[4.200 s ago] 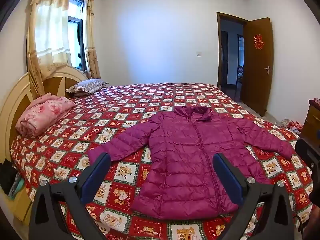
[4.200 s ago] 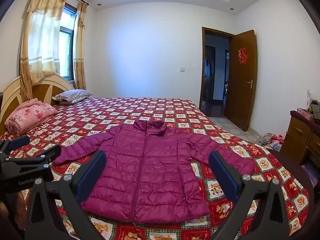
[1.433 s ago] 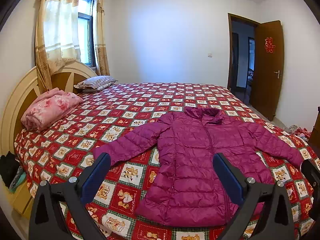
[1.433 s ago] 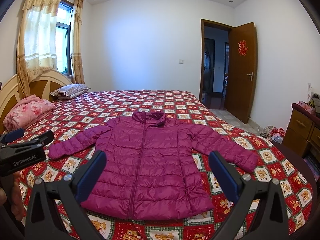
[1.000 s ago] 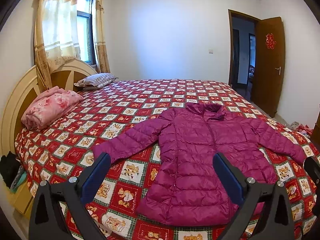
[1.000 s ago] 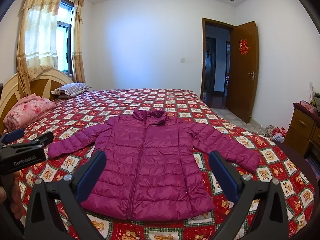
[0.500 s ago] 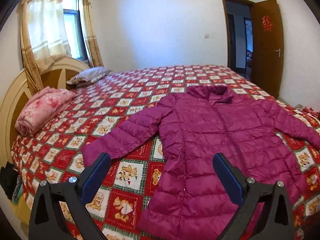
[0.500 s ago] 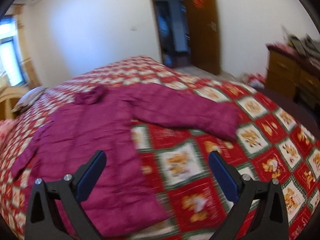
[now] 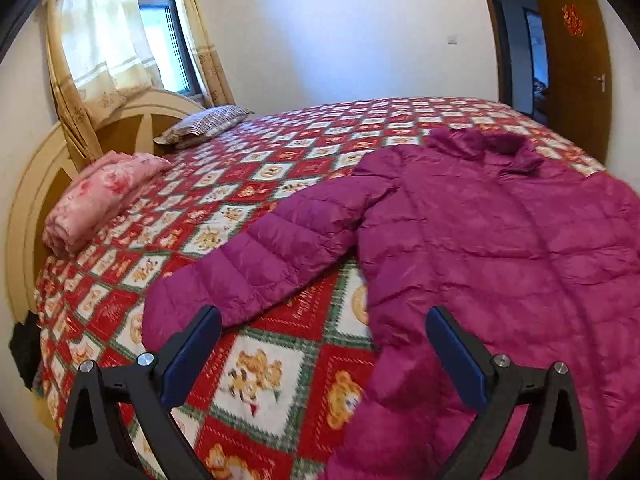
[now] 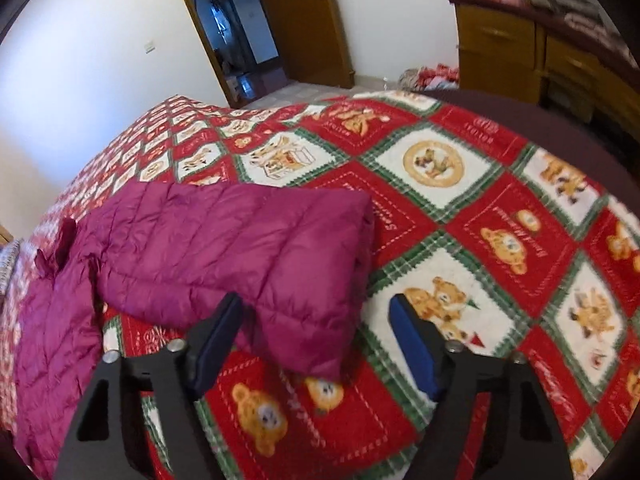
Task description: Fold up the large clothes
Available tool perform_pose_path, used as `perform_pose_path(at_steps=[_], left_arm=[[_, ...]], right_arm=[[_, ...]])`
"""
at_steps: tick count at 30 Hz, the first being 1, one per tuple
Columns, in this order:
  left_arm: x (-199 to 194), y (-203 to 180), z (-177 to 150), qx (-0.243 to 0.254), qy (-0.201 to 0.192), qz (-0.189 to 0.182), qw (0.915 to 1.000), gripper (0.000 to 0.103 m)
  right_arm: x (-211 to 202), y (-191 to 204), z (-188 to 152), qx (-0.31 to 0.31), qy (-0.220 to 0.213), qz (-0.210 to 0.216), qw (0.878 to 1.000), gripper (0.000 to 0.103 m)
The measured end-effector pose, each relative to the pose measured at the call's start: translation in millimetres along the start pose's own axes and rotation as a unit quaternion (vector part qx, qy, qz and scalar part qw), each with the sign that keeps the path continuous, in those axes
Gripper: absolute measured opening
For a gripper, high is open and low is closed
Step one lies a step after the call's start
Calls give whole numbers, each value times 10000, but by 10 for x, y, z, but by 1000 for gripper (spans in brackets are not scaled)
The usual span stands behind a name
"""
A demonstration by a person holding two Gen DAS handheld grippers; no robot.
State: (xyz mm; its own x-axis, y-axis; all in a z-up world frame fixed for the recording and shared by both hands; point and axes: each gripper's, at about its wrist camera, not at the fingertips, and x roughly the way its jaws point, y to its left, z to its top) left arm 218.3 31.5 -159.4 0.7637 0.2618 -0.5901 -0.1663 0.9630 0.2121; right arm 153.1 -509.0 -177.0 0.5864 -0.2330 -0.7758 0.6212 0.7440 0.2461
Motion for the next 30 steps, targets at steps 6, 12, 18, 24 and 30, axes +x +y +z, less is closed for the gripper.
perform_pose_path(at_steps=[6, 12, 18, 24, 30], left_arm=[[415, 53, -24, 208, 362, 332, 9986, 102], [501, 310, 58, 34, 622, 265, 9977, 102], [363, 406, 290, -70, 417, 219, 9989, 102], [377, 376, 442, -132, 434, -31, 9990, 102], [498, 356, 432, -171, 490, 10, 9987, 102]], right_arm=[[102, -14, 5, -112, 141, 299, 9994, 27], [-66, 190, 118, -538, -168, 247, 9981, 14], [-413, 859, 151, -1286, -733, 428, 9881, 13], [-535, 1670, -24, -2005, -967, 812, 9715, 13], [-412, 2404, -456, -2703, -979, 1161, 9507, 13]])
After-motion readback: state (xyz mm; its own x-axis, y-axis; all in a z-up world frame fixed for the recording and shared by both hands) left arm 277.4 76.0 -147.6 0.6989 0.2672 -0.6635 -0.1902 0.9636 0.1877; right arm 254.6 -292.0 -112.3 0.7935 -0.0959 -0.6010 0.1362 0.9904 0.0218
